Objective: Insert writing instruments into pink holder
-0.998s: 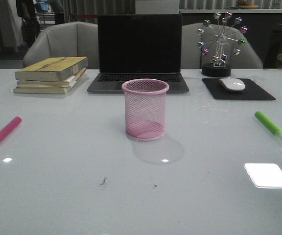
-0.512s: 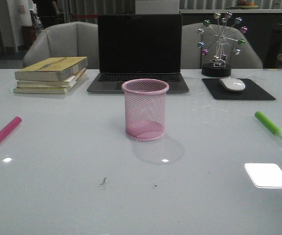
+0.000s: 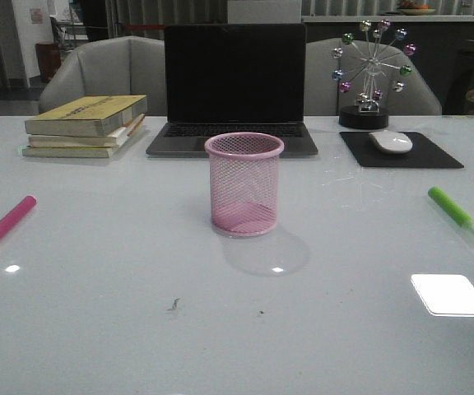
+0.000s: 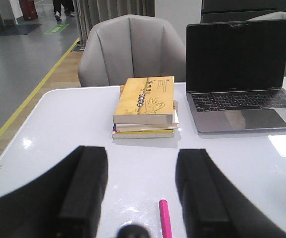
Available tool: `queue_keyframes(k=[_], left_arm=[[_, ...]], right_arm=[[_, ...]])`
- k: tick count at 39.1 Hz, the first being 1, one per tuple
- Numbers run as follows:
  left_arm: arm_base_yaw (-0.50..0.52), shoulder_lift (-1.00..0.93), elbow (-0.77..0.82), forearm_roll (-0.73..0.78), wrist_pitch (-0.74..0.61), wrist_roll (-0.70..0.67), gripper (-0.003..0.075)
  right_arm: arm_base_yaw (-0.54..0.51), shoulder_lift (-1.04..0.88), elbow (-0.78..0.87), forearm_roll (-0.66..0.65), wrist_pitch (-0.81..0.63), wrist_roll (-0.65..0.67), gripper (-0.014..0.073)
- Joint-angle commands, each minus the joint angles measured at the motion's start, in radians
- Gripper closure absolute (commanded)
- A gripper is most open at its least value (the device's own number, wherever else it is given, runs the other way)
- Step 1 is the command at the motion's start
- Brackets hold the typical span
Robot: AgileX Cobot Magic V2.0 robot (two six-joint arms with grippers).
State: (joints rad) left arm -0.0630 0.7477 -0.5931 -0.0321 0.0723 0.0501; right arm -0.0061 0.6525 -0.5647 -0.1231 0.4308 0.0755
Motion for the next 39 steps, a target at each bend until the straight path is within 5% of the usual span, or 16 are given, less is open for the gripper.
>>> queue_keyframes(k=[1,30,39], left_arm=[[-0.003,-0.003,-0.038,-0.001,-0.081,-0.001,0.0325],[-0.003,-0.003,-0.038,-0.001,-0.081,-0.001,0.0325],[-0.003,-0.003,-0.038,-0.001,-0.081,-0.001,0.0325]], right_arm=[[0.002,0.027,-0.055,0.016,-0.039,-0.006,0.0240],[0.002,0.627,-0.537,0.059,0.078,-0.006,0.0240],[0.002,0.852,-0.710,0.071,0.242,-0.006,0.0240]])
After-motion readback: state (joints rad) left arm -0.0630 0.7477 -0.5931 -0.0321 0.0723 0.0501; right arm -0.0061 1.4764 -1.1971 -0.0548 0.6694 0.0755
